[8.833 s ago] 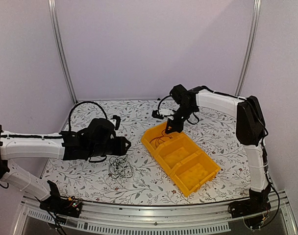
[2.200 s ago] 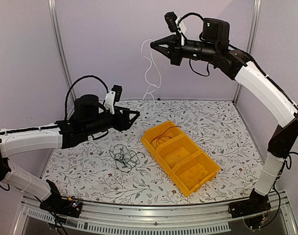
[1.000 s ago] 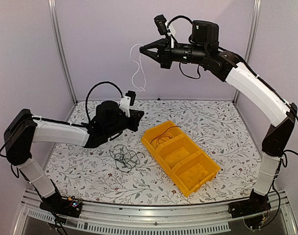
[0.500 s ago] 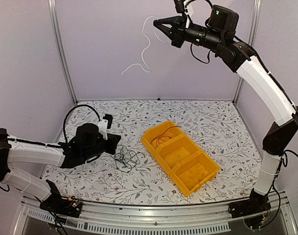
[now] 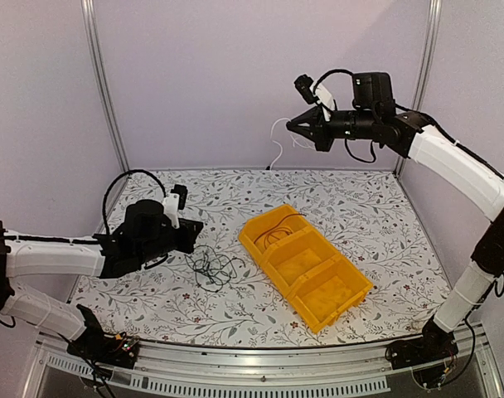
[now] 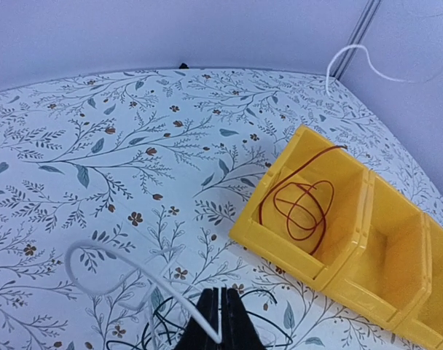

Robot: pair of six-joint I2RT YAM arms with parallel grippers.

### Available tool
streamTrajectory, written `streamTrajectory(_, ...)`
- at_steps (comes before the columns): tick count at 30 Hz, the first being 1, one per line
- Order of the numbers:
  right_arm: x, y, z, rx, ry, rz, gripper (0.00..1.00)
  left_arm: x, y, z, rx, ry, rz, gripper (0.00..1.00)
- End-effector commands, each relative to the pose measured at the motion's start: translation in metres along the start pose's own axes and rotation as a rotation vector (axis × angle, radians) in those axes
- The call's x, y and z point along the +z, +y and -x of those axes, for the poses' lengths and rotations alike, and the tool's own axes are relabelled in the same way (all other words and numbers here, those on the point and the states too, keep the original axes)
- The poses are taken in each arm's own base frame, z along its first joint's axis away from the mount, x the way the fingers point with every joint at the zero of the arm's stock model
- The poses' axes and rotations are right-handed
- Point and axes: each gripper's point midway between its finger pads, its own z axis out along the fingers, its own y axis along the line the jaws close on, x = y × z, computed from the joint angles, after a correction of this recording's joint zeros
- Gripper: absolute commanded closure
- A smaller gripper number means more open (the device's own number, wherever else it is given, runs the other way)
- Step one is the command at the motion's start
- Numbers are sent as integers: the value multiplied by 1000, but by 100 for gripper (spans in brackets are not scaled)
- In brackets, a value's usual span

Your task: Untangle the cables

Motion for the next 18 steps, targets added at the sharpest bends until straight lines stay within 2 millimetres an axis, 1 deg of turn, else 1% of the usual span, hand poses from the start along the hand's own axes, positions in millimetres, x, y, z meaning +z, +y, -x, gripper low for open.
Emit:
streamTrajectory(1,-25,13,-22,-31,53,20,100,6,1,6,-28,13,-2,100)
streamTrajectory(4,-31,27,-43,-20,99,61,100,11,4,3,-29,31,5,100)
streamTrajectory(8,-39,45,-60,57,145,120,100,15,11,-4,-41,58,24,100)
streamTrajectory(11,-47,55,-69,88,172,144,100,18,15,-9,-56,71,35,100)
streamTrajectory(18,-63,82,-107,152,300,223,100,22,18,-15,-69,91,41,100)
